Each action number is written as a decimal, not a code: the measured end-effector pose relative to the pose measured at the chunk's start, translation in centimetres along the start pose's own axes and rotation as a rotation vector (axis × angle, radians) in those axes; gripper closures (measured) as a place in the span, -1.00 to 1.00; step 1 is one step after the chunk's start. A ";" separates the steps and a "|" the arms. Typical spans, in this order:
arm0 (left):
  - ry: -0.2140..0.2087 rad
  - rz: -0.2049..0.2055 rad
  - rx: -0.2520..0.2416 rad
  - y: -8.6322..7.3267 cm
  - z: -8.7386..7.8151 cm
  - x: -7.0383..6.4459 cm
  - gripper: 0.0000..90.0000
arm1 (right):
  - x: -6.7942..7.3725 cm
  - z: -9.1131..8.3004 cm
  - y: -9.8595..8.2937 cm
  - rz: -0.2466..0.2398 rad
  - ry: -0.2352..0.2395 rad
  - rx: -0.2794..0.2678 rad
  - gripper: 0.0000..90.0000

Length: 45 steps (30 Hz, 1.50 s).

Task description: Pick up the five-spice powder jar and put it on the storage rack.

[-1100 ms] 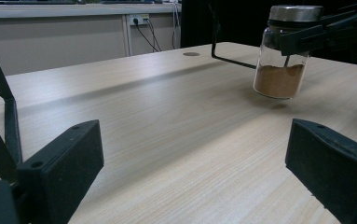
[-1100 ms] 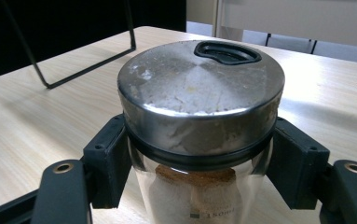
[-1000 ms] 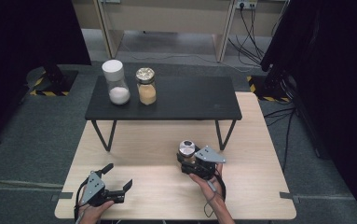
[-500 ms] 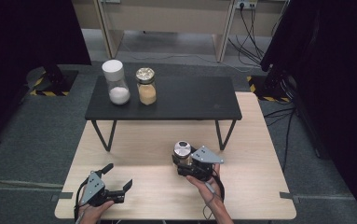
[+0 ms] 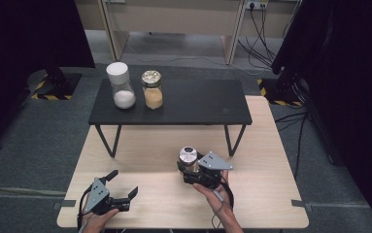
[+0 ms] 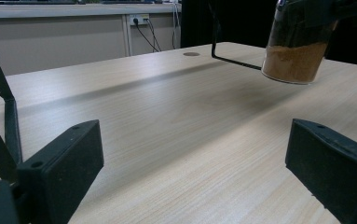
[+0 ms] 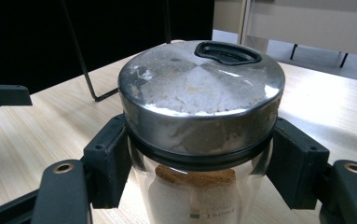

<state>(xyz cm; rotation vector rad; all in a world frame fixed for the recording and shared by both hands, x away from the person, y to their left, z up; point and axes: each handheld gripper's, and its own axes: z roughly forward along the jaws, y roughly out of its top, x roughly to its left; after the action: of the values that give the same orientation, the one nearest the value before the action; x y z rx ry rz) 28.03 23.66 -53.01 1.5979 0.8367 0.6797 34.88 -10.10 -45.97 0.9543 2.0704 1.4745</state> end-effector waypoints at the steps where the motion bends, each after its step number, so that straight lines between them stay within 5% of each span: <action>1: 0.000 0.000 0.000 0.0 0.0 0.0 -0.92 | 0.0 0.0 0.0 0.000 0.000 0.000 -0.32; 45: 0.002 -0.001 0.001 0.0 0.0 0.0 -0.92 | 1.2 -1.2 2.5 -0.009 0.049 -0.014 -0.31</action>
<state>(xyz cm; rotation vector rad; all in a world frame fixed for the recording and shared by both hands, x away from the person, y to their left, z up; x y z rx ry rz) 28.04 23.68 -53.01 1.5978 0.8391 0.6801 34.00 -9.52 -43.12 0.9110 2.0932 1.5198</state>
